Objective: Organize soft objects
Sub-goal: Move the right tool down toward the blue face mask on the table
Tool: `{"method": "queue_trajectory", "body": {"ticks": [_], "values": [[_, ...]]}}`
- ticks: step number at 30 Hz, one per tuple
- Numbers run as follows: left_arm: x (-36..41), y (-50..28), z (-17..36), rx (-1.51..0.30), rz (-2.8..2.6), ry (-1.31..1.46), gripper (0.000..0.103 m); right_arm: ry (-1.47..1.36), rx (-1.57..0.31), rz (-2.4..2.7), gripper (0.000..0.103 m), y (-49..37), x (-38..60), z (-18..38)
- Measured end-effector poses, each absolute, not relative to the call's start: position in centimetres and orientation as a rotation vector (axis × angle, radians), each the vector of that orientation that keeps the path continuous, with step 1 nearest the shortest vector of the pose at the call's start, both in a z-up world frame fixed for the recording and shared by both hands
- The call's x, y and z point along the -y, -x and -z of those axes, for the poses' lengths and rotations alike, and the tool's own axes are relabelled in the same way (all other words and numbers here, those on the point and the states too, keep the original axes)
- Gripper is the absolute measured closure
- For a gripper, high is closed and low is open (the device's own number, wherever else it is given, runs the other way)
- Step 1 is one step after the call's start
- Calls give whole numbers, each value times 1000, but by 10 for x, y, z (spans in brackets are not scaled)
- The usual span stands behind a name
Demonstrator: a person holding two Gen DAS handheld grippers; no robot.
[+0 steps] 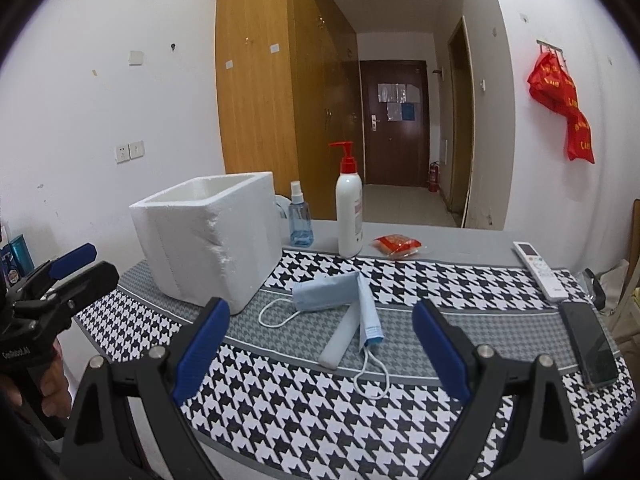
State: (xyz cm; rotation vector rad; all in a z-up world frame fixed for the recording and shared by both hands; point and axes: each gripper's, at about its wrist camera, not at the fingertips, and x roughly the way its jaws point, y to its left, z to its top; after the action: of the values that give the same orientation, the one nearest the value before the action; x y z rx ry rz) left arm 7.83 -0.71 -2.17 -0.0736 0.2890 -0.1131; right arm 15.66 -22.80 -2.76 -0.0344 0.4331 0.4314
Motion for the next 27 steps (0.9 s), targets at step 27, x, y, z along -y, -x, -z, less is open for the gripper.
{"method": "queue_trajectory", "body": {"ticks": [27], "values": [[40, -147, 45, -432, 279, 39, 1, 35, -584, -344, 14, -216, 243, 59]]}}
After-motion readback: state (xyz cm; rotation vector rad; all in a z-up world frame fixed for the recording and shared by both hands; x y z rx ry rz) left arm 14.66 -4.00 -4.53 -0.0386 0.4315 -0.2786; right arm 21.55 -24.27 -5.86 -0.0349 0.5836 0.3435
